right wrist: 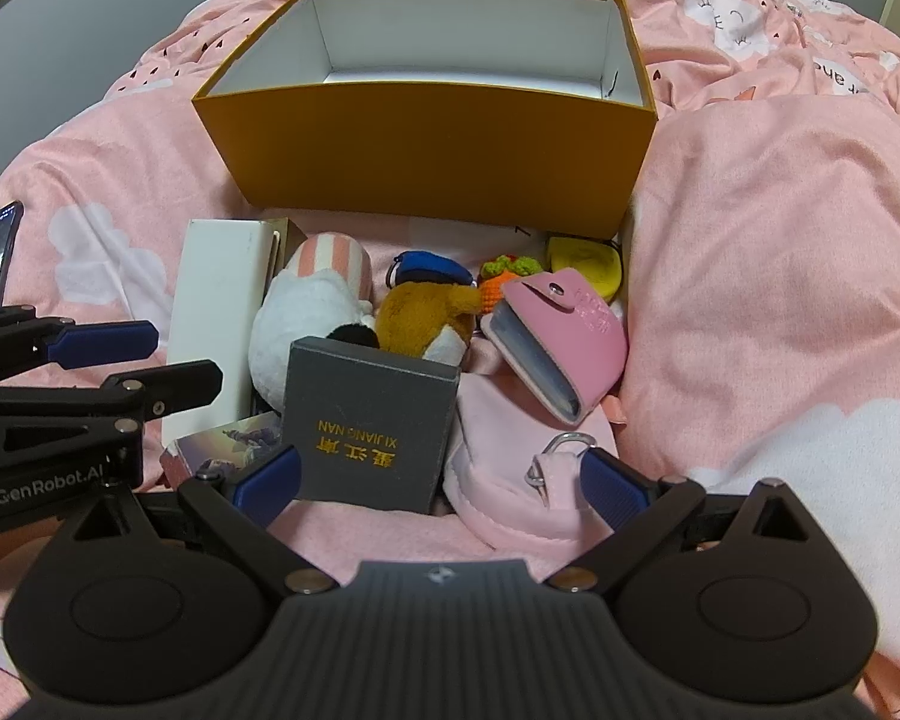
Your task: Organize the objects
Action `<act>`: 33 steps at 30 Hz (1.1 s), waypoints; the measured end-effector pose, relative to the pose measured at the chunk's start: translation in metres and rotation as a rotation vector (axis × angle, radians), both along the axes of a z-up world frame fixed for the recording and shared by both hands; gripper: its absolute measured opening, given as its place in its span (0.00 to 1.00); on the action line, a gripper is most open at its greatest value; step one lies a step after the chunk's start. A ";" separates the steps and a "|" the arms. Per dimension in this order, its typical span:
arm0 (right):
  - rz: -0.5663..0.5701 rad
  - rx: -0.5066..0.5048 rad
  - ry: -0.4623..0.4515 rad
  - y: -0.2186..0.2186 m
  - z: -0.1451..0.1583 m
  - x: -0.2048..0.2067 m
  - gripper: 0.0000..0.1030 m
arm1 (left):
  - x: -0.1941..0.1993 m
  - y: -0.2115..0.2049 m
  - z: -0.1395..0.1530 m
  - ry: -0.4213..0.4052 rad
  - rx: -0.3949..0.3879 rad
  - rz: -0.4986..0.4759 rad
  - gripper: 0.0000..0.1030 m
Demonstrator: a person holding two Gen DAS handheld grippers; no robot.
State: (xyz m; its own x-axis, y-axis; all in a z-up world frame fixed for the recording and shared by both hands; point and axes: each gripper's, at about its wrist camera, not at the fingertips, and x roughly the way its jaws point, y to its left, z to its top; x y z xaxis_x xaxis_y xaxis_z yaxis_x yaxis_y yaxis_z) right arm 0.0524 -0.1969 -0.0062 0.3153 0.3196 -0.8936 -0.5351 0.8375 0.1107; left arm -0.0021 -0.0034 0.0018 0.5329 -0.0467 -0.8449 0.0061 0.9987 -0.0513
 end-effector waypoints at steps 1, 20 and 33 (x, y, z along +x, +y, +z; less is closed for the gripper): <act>0.000 0.000 -0.001 0.000 0.000 -0.001 0.96 | 0.000 0.000 0.000 0.000 0.000 0.000 0.55; 0.116 0.001 -0.064 0.023 0.011 0.004 0.82 | 0.009 0.047 0.005 0.043 -0.100 0.091 0.49; 0.250 0.065 -0.033 0.085 0.006 0.045 0.49 | 0.039 0.078 -0.042 0.108 -0.117 0.128 0.56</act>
